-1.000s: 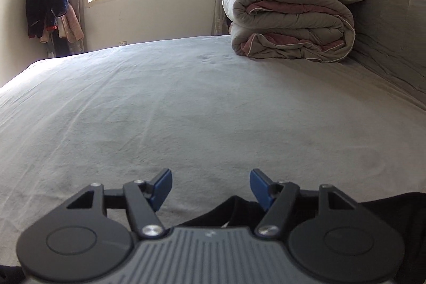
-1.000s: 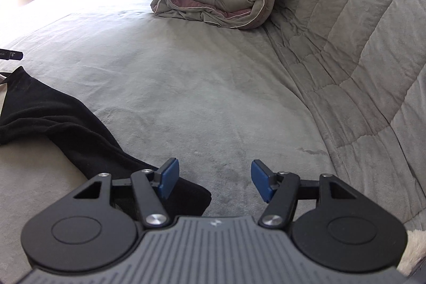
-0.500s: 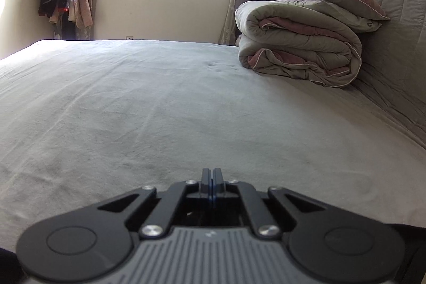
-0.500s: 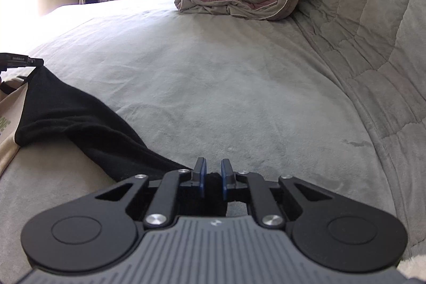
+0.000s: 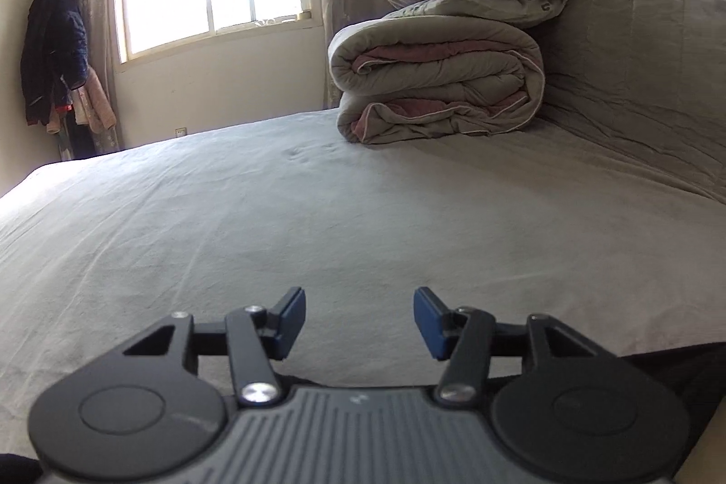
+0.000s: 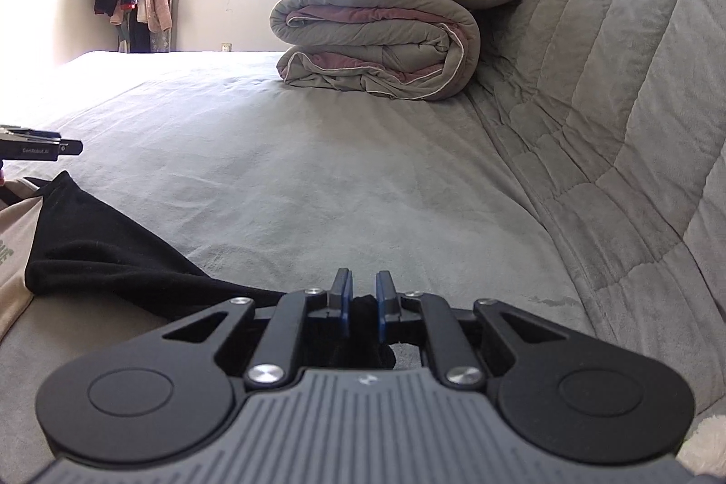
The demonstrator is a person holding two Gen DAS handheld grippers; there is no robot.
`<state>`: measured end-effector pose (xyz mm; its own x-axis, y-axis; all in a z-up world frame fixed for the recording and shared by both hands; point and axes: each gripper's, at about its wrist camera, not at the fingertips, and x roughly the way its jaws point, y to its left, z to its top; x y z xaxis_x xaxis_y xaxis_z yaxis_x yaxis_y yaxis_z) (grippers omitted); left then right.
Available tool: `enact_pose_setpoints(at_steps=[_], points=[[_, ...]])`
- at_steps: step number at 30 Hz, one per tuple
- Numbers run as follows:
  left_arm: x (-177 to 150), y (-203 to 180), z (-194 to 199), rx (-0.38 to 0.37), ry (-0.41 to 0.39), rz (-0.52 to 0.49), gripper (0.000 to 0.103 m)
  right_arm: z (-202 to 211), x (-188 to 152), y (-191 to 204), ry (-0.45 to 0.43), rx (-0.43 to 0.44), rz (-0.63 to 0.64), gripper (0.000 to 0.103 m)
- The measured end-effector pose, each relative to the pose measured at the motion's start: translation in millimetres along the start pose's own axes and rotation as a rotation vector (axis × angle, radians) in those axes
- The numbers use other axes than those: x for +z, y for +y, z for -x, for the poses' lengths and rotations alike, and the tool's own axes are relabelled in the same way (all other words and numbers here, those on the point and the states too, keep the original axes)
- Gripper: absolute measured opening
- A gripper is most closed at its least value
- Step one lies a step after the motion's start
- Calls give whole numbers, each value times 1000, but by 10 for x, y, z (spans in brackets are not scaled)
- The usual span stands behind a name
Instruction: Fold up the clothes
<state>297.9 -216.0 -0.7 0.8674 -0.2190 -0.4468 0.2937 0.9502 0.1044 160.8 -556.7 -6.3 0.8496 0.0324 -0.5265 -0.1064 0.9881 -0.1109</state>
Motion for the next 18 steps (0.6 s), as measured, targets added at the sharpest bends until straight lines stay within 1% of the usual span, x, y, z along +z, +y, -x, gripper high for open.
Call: enact_pose_setpoints(at_steps=[2,4,7,8,10,11,12,13,15,17,18], points=[[58,-181,-4,-66,14,-48,57,103,-14,85,10,60,59,11],[87,-327,-59,-119,36,-80,58,123,-46,196,45,156,115,11],[82,-536,-198,-191,95,-124,62,4,-97,400,116,257,213,11],[65,-609,-249,-213,116,-139,62,-39,-110,438,130,293,226,13],[31,-723,-347,-249,145,-160,62,-58,-125,465,129,324,243,22],[21,-784,-368,-273,150,-170,62,-25,-123,437,108,326,232,23],[16,-849,-377,-301,150,-179,62,16,-119,401,83,327,216,28],[10,-914,-386,-328,151,-189,62,57,-115,365,59,328,200,40],[1,-1048,-314,-430,136,-206,62,153,-91,271,3,281,146,51],[-10,-1185,-242,-540,125,-222,62,195,-55,158,-29,220,77,51],[-22,-1258,-230,-592,132,-233,62,195,-47,116,-33,192,53,51]])
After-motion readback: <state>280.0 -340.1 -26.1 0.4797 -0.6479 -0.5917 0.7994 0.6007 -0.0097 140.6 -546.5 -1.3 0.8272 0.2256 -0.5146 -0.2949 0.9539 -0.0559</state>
